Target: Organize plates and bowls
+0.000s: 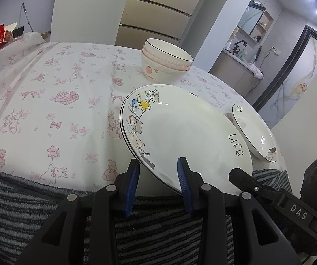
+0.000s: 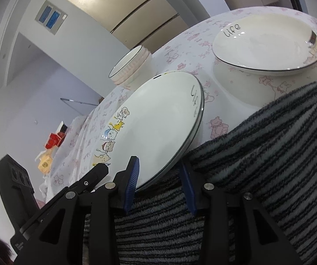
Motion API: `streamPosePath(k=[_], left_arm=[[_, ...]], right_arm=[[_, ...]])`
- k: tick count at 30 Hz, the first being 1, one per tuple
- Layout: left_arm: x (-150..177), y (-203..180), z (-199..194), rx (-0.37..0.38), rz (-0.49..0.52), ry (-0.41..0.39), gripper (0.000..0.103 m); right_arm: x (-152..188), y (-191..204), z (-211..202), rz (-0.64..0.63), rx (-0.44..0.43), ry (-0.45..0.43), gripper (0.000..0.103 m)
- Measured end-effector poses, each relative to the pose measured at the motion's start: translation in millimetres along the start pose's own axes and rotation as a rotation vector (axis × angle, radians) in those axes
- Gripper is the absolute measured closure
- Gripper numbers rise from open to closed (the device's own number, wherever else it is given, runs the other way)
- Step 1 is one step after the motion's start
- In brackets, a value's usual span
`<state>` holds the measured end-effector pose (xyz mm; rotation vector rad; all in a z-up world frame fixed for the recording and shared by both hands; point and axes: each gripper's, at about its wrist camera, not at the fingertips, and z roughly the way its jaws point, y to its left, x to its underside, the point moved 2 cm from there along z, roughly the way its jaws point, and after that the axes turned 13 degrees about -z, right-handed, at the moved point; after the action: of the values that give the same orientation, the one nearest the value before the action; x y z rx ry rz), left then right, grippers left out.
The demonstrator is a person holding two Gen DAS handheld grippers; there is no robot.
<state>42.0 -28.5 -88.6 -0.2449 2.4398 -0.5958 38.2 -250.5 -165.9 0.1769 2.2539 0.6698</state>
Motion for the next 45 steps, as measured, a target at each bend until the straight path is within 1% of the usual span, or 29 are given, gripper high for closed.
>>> streamPosePath(k=[2,3,4,5,6,12,15,17,20,23,24,25,27,29,31,35,39,40,41,42,43,44,45], left_arm=[[-0.1,-0.7,0.8,-0.005,0.005,0.002,0.067],[0.4,-1.2,1.3,-0.007,0.010,0.004,0.070],[1.0,-1.3,2.2,-0.010,0.013,0.009,0.071],[2.2,-1.2,3.7,-0.017,0.018,0.016,0.072],[2.8,-1.4,3.6,-0.014,0.020,0.011,0.072],[2.9,0.5,2.7,0.000,0.010,0.021,0.072],[3.8,-0.5,-0.2,0.001,0.016,0.008,0.072],[6.3,-4.7,-7.2,0.004,0.041,-0.031,0.072],[10.1,-14.3,-22.3,0.004,0.098,-0.113,0.072],[12.0,-21.0,-38.2,0.024,0.125,-0.182,0.072],[12.0,-21.6,-44.7,0.024,0.128,-0.219,0.072],[12.5,-23.8,-53.6,0.011,0.142,-0.274,0.072],[12.0,-27.9,-65.3,0.010,0.160,-0.330,0.072],[10.7,-31.1,-77.8,0.024,0.173,-0.373,0.072],[10.5,-36.8,-90.3,0.029,0.194,-0.409,0.072],[11.5,-52.8,-114.0,0.045,0.249,-0.485,0.072],[9.3,-66.7,-130.0,0.083,0.269,-0.525,0.071],[8.1,-70.6,-132.5,0.093,0.273,-0.528,0.068],[6.9,-74.5,-135.1,0.106,0.273,-0.533,0.053],[6.4,-77.4,-137.7,0.116,0.272,-0.544,0.030],[6.1,-81.4,-140.0,0.127,0.273,-0.561,0.023],[6.4,-86.2,-143.3,0.131,0.278,-0.586,0.019],[6.7,-92.1,-145.5,0.132,0.294,-0.600,0.019]], right_arm=[[0.0,-1.9,-0.6,0.011,-0.007,-0.005,0.066],[0.3,-2.3,-1.5,0.010,-0.005,-0.008,0.068],[0.5,-1.9,-1.5,0.004,0.006,-0.007,0.072],[1.1,-1.8,-1.9,-0.003,0.018,-0.009,0.074],[1.3,-1.3,-1.9,-0.008,0.027,-0.011,0.078],[0.7,-1.4,-0.7,-0.019,0.030,-0.007,0.078],[0.3,-3.3,-1.2,-0.007,0.024,-0.007,0.078],[-0.1,-3.3,-1.4,-0.008,0.023,-0.006,0.078],[-1.3,-2.1,-5.1,-0.013,0.015,-0.015,0.078],[-4.9,1.2,-12.0,-0.026,0.001,-0.032,0.074],[-6.5,2.4,-14.2,-0.034,-0.002,-0.040,0.074],[-8.6,4.2,-17.1,-0.049,-0.002,-0.050,0.074],[-13.3,6.5,-25.0,-0.078,0.013,-0.076,0.074],[-19.1,8.1,-36.9,-0.106,0.036,-0.119,0.074],[-25.7,9.4,-49.6,-0.141,0.066,-0.166,0.069],[-39.8,12.8,-79.9,-0.238,0.165,-0.274,0.069],[-51.0,12.4,-110.8,-0.301,0.232,-0.371,0.067],[-54.2,12.2,-118.6,-0.313,0.251,-0.396,0.066],[-56.7,11.5,-127.0,-0.324,0.270,-0.426,0.066],[-58.5,11.1,-133.9,-0.330,0.281,-0.449,0.063],[-60.8,9.6,-140.7,-0.334,0.293,-0.471,0.060],[-62.6,7.9,-146.8,-0.334,0.302,-0.491,0.059],[-64.5,5.5,-153.4,-0.331,0.311,-0.510,0.057]])
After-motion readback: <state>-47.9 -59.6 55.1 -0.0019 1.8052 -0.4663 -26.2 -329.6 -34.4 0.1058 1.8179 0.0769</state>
